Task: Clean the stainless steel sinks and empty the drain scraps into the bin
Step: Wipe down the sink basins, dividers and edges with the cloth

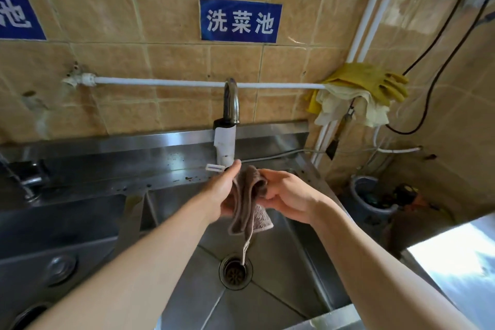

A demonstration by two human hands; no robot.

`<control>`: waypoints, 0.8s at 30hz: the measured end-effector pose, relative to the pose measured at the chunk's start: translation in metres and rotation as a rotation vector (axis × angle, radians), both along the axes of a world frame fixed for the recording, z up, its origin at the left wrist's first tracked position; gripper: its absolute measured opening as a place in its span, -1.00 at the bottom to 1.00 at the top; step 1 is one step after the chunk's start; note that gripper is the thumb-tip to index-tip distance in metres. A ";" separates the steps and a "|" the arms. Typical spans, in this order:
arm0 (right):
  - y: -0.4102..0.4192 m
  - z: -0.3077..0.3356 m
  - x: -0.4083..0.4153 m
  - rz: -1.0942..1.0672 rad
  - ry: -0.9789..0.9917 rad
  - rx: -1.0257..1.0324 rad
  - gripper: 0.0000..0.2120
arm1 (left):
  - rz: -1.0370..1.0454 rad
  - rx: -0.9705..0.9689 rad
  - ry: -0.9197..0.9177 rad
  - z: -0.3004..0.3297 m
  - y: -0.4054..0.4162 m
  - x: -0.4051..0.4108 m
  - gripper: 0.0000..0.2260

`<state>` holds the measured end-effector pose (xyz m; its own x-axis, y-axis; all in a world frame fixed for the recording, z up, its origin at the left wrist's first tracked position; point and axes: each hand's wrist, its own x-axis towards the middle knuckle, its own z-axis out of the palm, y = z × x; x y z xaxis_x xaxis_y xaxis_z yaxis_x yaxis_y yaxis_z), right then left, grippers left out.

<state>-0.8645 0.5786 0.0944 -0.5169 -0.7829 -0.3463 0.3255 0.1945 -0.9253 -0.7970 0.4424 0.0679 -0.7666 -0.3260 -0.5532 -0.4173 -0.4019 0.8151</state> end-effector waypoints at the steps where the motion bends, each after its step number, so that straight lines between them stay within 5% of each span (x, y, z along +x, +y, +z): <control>1: 0.004 -0.002 0.000 -0.027 -0.013 -0.027 -0.41 | -0.047 0.010 0.037 -0.001 -0.001 -0.001 -0.74; 4: 0.016 -0.012 -0.002 -0.106 -0.084 -0.083 -0.31 | -0.136 -0.009 0.115 -0.007 0.000 -0.006 -0.97; 10: 0.034 -0.027 -0.017 -0.176 -0.113 -0.105 -0.51 | -0.108 -0.044 0.034 -0.020 0.014 -0.026 -0.85; 14: 0.043 -0.040 -0.050 -0.392 0.053 0.090 -0.68 | 0.000 0.009 -0.019 -0.029 0.016 -0.044 -0.82; 17: 0.049 -0.055 -0.073 -0.362 0.083 0.245 -0.76 | 0.070 0.021 -0.029 -0.028 0.025 -0.062 -0.80; 20: 0.044 -0.074 -0.089 -0.201 -0.180 0.178 -0.76 | 0.028 -0.037 -0.008 -0.031 0.041 -0.085 -0.83; 24: 0.031 -0.108 -0.111 -0.192 -0.709 -0.179 -0.48 | -0.067 -0.084 0.041 -0.047 0.060 -0.110 -0.89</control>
<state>-0.9760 0.6091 -0.0134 -0.3510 -0.7769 -0.5227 0.8675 -0.0597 -0.4938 -0.9068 0.5025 0.0213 -0.8097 -0.3177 -0.4934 -0.4061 -0.3036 0.8619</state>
